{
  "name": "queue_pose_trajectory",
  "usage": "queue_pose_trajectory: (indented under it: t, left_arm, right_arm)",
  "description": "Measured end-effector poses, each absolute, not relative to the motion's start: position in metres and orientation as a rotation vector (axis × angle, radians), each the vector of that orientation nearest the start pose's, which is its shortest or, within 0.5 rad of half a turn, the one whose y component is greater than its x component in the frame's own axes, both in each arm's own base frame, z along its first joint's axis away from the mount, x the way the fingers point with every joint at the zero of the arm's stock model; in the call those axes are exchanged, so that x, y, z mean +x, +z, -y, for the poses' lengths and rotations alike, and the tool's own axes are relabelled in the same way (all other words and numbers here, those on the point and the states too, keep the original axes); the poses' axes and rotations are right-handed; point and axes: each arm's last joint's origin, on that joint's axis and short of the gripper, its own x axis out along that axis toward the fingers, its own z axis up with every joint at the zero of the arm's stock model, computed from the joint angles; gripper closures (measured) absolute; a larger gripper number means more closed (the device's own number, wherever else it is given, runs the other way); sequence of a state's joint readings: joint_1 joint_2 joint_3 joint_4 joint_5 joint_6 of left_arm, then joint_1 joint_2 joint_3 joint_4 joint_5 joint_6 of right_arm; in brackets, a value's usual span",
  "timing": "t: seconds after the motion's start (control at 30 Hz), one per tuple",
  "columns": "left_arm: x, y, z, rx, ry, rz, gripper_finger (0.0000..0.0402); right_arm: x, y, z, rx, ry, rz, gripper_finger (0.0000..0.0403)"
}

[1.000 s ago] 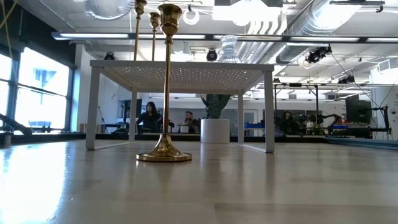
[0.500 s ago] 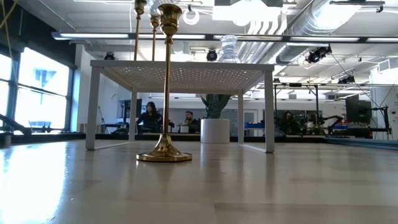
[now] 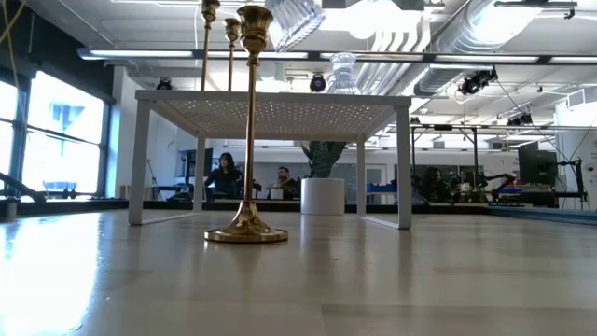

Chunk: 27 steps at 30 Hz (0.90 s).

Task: Pick & Place candle stick holders
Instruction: Put the transparent candle holder on the shelf aligned with the other transparent candle holders

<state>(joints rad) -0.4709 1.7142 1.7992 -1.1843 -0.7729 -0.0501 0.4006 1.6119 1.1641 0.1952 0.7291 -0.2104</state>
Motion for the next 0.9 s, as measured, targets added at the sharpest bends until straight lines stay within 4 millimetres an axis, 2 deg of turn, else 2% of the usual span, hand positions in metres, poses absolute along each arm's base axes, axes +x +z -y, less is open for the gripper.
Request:
queue_pose_trajectory:
  t: [0.33, 0.7, 0.9]
  left_arm:
    - [0.314, 0.369, 0.137, 0.581, 0.279, -0.840, 0.0379]
    - [0.317, 0.371, 0.140, 0.567, 0.210, -0.823, 0.0379]
    - [0.318, 0.371, 0.141, 0.555, 0.190, -0.817, 0.0380]
  right_arm:
    - [0.348, 0.288, -0.107, -0.261, -0.299, -0.287, 0.0183]
    - [0.353, 0.286, -0.096, -0.209, -0.184, -0.306, 0.0183]
    - [0.354, 0.285, -0.094, -0.192, -0.149, -0.318, 0.0215]
